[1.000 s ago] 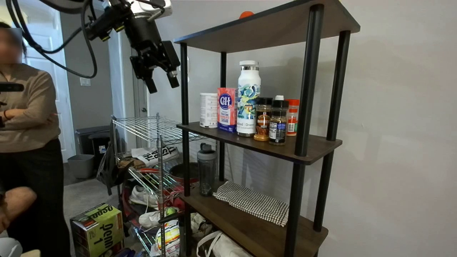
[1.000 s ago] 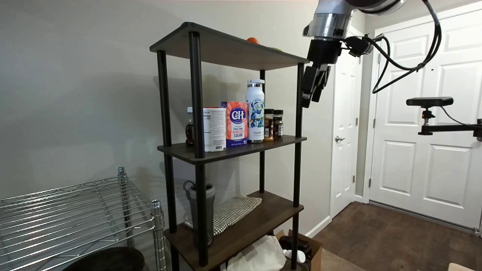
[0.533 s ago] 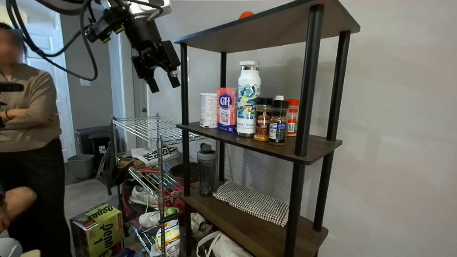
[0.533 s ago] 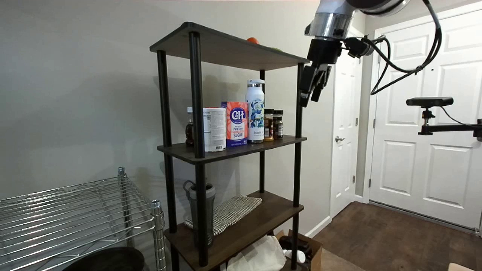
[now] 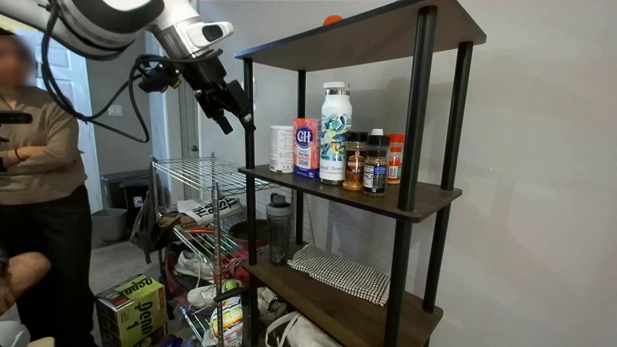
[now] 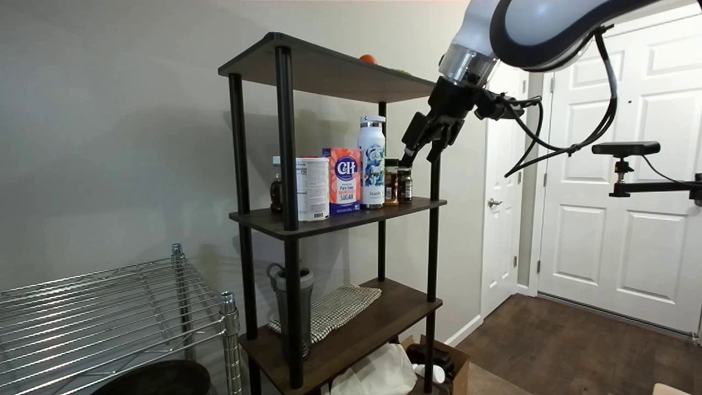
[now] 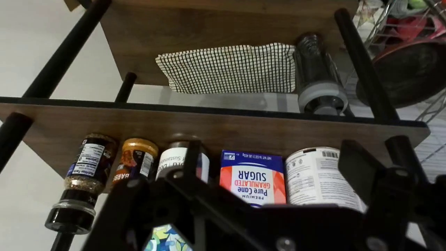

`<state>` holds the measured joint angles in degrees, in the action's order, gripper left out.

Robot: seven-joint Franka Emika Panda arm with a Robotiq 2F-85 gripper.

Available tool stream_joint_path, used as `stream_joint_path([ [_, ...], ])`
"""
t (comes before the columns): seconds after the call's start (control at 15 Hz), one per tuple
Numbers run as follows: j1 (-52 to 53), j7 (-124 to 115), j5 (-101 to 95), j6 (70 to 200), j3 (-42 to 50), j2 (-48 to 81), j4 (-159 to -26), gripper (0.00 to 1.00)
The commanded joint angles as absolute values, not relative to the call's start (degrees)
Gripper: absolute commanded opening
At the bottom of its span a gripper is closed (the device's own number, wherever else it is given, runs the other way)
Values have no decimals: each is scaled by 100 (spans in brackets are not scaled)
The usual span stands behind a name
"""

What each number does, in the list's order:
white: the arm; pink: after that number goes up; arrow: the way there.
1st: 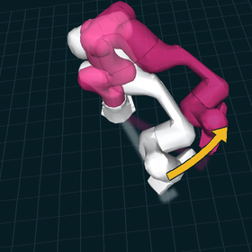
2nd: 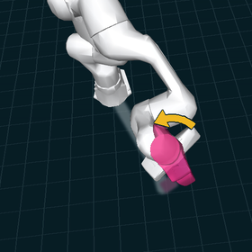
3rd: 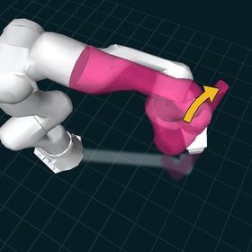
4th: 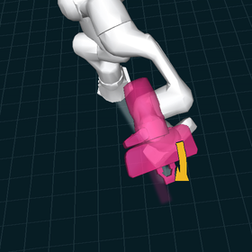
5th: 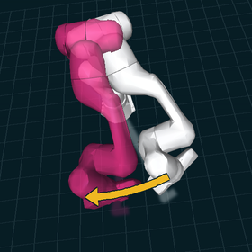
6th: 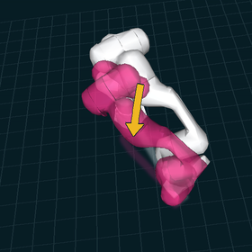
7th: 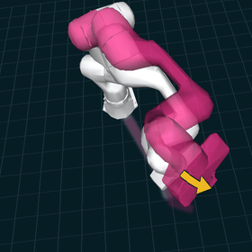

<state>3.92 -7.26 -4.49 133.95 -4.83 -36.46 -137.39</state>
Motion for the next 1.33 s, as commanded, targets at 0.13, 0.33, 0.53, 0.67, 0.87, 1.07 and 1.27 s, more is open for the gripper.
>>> stream_joint_path([
  [0.13, -169, -2356, -302, 13864, -1045, -3392, -13846, 100],
  [0.33, -343, -3221, -147, 13802, -1244, -3281, -13767, 100],
  [0.53, -514, -4029, -9, 13730, -1384, -3210, -13678, 100],
  [0.67, -492, -4438, 188, 13725, -1336, -3163, -13630, 100],
  [0.87, -448, -4867, 550, 13921, -1156, -3079, -13627, 100],
  [1.07, 20, -3949, 798, 14509, -829, -3131, -13848, 100],
  [1.27, -142, -4200, 692, 14295, -951, -3112, -13735, 100],
])
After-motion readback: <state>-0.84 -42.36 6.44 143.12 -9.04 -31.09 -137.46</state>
